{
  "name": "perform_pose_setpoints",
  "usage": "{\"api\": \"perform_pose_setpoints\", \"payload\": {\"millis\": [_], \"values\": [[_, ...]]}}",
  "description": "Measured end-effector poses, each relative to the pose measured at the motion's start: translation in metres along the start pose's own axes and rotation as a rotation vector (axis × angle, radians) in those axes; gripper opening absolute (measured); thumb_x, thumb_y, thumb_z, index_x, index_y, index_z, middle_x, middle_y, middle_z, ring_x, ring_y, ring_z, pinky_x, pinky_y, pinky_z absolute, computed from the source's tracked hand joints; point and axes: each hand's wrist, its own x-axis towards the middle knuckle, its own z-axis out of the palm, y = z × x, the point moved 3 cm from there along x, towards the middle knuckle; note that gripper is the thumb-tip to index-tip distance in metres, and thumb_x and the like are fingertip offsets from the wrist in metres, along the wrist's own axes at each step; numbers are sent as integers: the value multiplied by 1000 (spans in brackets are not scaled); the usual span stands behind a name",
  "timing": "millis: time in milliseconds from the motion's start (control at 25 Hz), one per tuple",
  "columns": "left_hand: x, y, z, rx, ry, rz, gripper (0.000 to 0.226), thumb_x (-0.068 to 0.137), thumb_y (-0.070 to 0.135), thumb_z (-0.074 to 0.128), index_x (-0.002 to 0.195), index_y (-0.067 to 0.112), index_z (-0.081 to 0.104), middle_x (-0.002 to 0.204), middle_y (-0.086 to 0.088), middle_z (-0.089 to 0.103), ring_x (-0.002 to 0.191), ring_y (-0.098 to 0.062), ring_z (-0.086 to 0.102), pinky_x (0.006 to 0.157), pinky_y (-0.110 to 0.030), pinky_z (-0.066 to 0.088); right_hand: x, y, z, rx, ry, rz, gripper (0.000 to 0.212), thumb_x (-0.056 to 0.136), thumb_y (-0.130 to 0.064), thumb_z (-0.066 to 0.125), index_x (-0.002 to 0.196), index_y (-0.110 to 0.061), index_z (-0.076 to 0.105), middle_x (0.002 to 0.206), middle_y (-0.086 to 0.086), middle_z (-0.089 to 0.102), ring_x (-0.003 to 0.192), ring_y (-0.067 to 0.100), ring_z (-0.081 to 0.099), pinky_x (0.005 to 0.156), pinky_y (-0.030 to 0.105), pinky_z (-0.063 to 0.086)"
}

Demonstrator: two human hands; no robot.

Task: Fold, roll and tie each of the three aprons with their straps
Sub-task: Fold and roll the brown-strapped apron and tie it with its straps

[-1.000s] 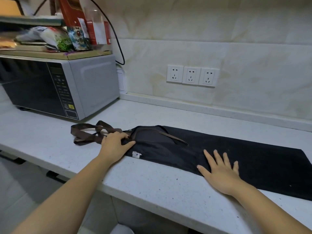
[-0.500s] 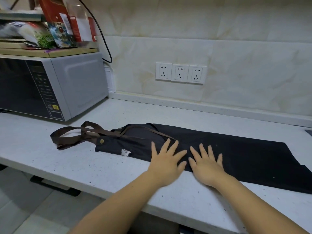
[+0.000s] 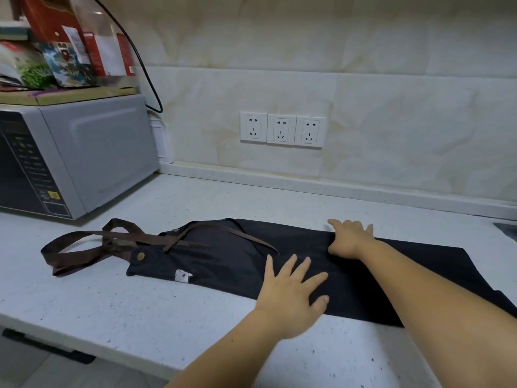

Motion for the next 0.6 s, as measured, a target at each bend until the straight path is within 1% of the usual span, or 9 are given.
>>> {"api": "perform_pose_setpoints", "payload": {"millis": [40,120,200,240,280,360,480,520,600], "values": [[0,0,0,2,-1,1,56,96,61,18,150,45,18,164,6,4,150,-19,-7,114,-59,-16,3,2,-4,-10,6,-12,71,80,-27,58,146,-26,31,143,8,38,137,30,25,113,49,19],[0,0,0,-2,-4,-6,56,96,63,20,150,46,19,164,7,6,150,-18,-6,114,-58,-15,2,3,-11,-34,30,-64,47,79,-27,62,125,-25,51,125,5,45,120,26,36,94,35,37],[1,-2,-1,-46,17,-22,57,94,64,26,148,46,27,163,8,12,150,-16,-1,116,-55,-14,-11,5,-17,0,100,-146,21,79,-19,60,99,-23,54,110,2,45,104,21,40,75,29,38],[0,-3,-2,-78,56,-34,57,92,65,31,145,44,33,161,8,18,149,-15,4,118,-52,-12,-22,6,-19,34,146,-195,15,79,-14,58,90,-23,52,104,-1,44,97,20,42,70,29,37],[0,-4,-3,-116,121,-49,57,90,65,36,142,42,41,156,7,28,147,-15,13,120,-49,-8,-36,9,-20,66,188,-240,16,78,-10,56,85,-22,49,98,-3,44,91,20,44,66,29,37],[-2,-7,-7,-218,250,-113,56,86,64,47,132,34,56,135,3,48,134,-16,33,120,-37,13,-67,16,-16,144,264,-291,22,76,-2,52,79,-22,45,90,-6,48,82,20,47,64,32,39],[-6,-15,-13,-360,335,-255,35,88,46,61,107,18,70,98,-3,64,103,-18,50,93,-26,42,-104,31,13,253,304,-303,32,68,8,43,70,-23,38,83,-5,55,86,22,52,70,35,44],[-7,-17,-16,-457,365,-292,27,88,38,64,89,12,71,84,-4,65,91,-17,54,83,-28,45,-111,36,25,303,313,-289,32,67,9,42,69,-23,38,87,-5,59,95,20,55,73,36,47],[-14,-22,-23,-771,435,-391,36,85,26,63,58,2,57,57,-5,55,61,-13,50,62,-28,42,-118,43,43,438,356,-241,31,70,10,41,69,-21,41,101,-9,63,111,10,52,80,32,46]]}}
